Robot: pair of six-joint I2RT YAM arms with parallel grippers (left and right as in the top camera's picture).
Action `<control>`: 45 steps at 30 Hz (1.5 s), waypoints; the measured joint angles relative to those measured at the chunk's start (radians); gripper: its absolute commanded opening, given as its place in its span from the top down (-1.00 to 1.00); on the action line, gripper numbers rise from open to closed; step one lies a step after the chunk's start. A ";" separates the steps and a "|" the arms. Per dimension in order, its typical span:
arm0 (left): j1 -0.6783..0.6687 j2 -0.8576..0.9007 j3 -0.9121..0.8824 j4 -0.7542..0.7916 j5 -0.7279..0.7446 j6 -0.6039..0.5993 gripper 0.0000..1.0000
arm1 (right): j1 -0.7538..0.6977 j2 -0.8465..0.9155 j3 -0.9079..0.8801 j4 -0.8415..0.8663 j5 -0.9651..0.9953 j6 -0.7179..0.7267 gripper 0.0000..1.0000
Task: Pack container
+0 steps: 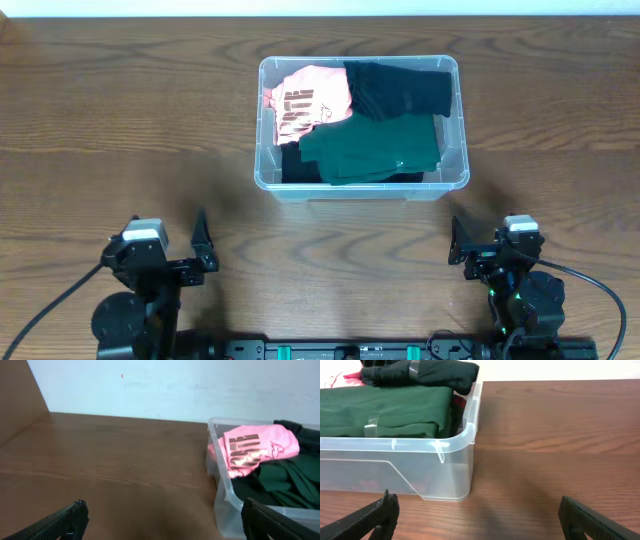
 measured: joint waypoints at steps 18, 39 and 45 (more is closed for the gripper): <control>-0.002 -0.106 -0.153 0.030 0.011 0.000 -0.96 | 0.000 0.000 0.000 0.000 0.000 0.000 -0.99; -0.006 -0.108 -0.380 0.160 0.011 0.000 -0.96 | 0.000 0.000 0.000 0.000 0.000 0.000 -0.98; -0.006 -0.108 -0.380 0.160 0.011 0.000 -0.96 | 0.000 0.000 0.000 0.000 0.000 0.000 -0.99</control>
